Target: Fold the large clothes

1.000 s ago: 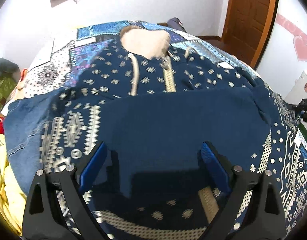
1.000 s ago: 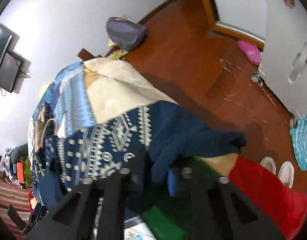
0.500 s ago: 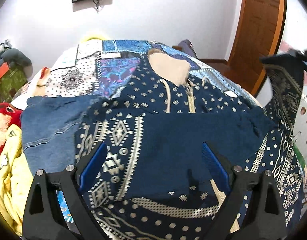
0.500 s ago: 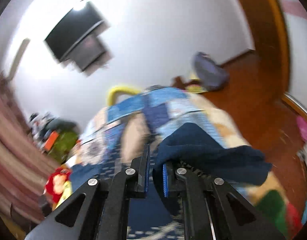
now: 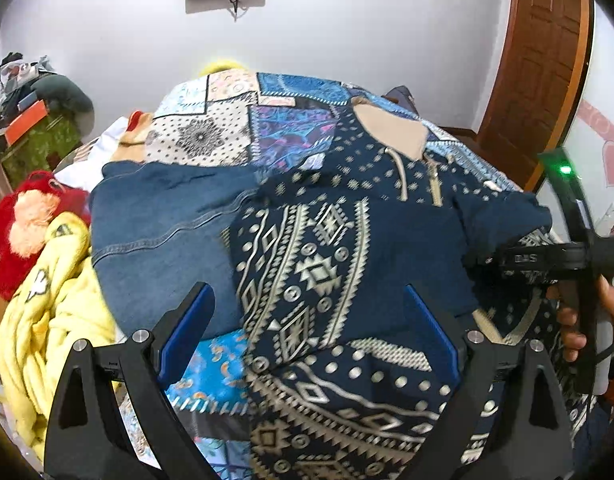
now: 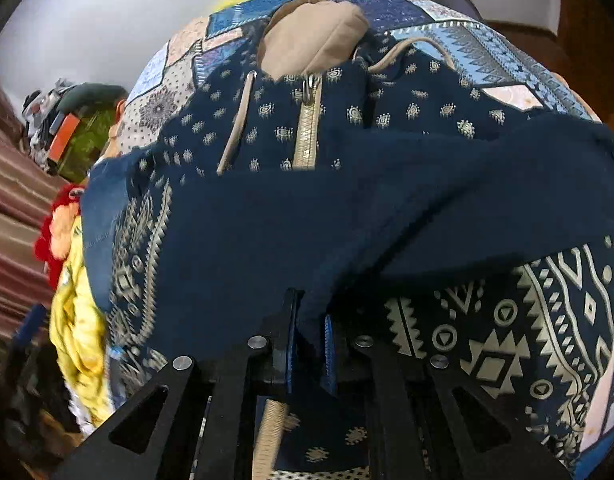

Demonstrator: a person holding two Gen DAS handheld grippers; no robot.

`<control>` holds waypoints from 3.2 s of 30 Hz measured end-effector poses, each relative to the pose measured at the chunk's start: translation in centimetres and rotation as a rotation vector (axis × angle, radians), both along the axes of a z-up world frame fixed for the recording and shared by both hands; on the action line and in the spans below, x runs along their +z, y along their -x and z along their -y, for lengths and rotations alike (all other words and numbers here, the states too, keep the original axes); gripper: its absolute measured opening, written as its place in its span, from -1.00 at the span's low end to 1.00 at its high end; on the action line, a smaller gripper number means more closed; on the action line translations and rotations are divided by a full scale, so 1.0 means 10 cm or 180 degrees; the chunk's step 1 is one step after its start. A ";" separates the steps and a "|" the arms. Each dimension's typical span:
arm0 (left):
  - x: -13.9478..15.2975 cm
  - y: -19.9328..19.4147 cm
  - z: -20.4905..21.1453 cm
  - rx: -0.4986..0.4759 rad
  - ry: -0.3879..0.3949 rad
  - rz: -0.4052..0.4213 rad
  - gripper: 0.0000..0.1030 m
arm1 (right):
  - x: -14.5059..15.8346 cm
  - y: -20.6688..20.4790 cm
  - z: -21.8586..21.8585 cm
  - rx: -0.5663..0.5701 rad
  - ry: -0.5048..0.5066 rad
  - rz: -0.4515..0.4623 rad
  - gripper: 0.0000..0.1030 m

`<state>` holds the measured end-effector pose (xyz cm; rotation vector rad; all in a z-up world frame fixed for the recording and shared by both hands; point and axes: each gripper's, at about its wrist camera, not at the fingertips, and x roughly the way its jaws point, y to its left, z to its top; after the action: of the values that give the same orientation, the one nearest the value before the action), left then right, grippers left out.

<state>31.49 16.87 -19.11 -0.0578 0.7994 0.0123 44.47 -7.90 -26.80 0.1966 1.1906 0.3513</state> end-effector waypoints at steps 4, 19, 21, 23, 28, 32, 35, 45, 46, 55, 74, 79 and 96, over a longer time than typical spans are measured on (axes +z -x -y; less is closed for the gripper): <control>-0.07 0.03 -0.01 0.0004 -0.0058 -0.0053 0.85 | 0.05 0.20 0.00 0.0171 0.0240 0.0008 -0.83; 0.14 0.16 0.42 -0.0189 -0.0100 -0.0099 0.85 | -0.08 0.55 0.44 0.0468 -0.0630 -0.0972 -0.83; 0.17 0.15 0.50 -0.0222 -0.0120 -0.0111 0.85 | -0.05 0.61 0.50 0.0563 -0.0679 -0.0970 -0.83; 0.19 0.10 0.60 -0.0284 -0.0127 -0.0145 0.85 | 0.05 0.69 0.58 0.0569 -0.0636 -0.0816 -0.83; 0.29 -0.15 0.94 -0.0474 -0.0172 -0.0185 0.85 | 0.55 0.87 0.94 0.0375 -0.0290 0.0027 -0.83; 0.37 -0.46 1.31 -0.0705 -0.0159 -0.0198 0.85 | 0.90 0.93 1.41 0.0064 0.0000 0.0560 -0.83; 0.37 -0.77 1.67 -0.0943 -0.0169 -0.0228 0.86 | 1.03 0.94 1.74 -0.0118 0.0247 0.0767 -0.83; -0.15 -1.92 2.54 -0.1319 -0.0273 -0.0663 0.79 | 0.66 0.79 2.27 -0.0435 0.0493 0.0674 -0.83; -0.20 -2.01 2.61 -0.1360 -0.0231 -0.0707 0.76 | 0.59 0.76 2.28 -0.0439 0.0478 0.0631 -0.83; -0.58 -2.22 2.86 -0.1728 0.0307 -0.1091 -0.65 | 0.27 0.55 2.07 -0.0329 0.0231 0.0496 -0.83; 0.91 -1.14 1.40 -0.0672 -0.0420 0.0464 -0.95 | 0.00 0.40 1.55 0.0109 0.0550 0.0384 -0.83; 0.68 -0.83 0.74 -0.0191 -0.0377 0.0306 -0.95 | -0.02 0.48 1.53 0.0181 0.0648 0.0409 -0.83; -0.60 -0.32 0.10 -0.0281 0.0321 -0.0784 -0.63 | -0.09 0.51 1.26 0.0362 0.1391 0.0597 -0.83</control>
<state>34.70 15.86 -25.10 -0.1182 1.0479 -0.1064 39.38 -20.51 -27.72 -0.2791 1.0667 0.1963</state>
